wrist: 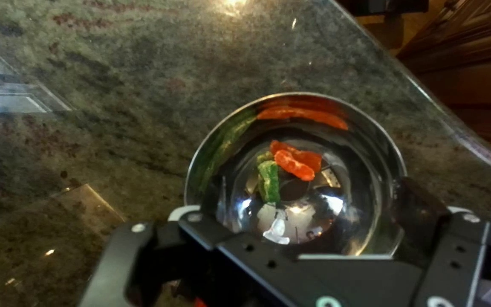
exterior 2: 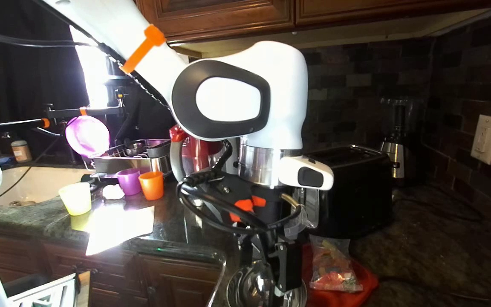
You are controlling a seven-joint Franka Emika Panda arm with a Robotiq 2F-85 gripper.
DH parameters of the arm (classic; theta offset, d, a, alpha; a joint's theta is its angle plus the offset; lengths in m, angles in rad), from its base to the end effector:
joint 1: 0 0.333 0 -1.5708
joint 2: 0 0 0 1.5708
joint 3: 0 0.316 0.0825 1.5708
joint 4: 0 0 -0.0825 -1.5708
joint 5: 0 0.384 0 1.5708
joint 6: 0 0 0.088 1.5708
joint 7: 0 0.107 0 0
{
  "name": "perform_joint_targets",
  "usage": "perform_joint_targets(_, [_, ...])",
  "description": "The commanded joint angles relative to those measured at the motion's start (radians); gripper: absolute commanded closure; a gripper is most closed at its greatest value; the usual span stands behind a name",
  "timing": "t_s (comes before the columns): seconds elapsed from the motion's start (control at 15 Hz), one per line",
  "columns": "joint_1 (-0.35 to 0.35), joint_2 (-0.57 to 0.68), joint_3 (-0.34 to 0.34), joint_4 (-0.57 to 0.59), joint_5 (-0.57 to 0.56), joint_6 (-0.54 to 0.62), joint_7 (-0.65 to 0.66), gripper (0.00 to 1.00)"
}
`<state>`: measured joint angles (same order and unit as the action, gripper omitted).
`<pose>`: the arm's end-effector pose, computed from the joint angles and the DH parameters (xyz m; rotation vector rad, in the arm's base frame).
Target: Move the items from the transparent bowl to the silver bowl
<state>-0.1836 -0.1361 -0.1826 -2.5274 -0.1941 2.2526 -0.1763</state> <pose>0.4035 -0.1592 0.3138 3.0543 -0.0817 -0.2527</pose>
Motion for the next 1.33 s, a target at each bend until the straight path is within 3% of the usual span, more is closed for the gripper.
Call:
perform_joint_targets(0.0, [-0.007,-0.084,-0.011,-0.053,0.000,0.039,-0.013,0.00])
perform_joint_targets(1.27, [-0.008,-0.425,0.020,-0.092,-0.046,-0.042,-0.015,0.00])
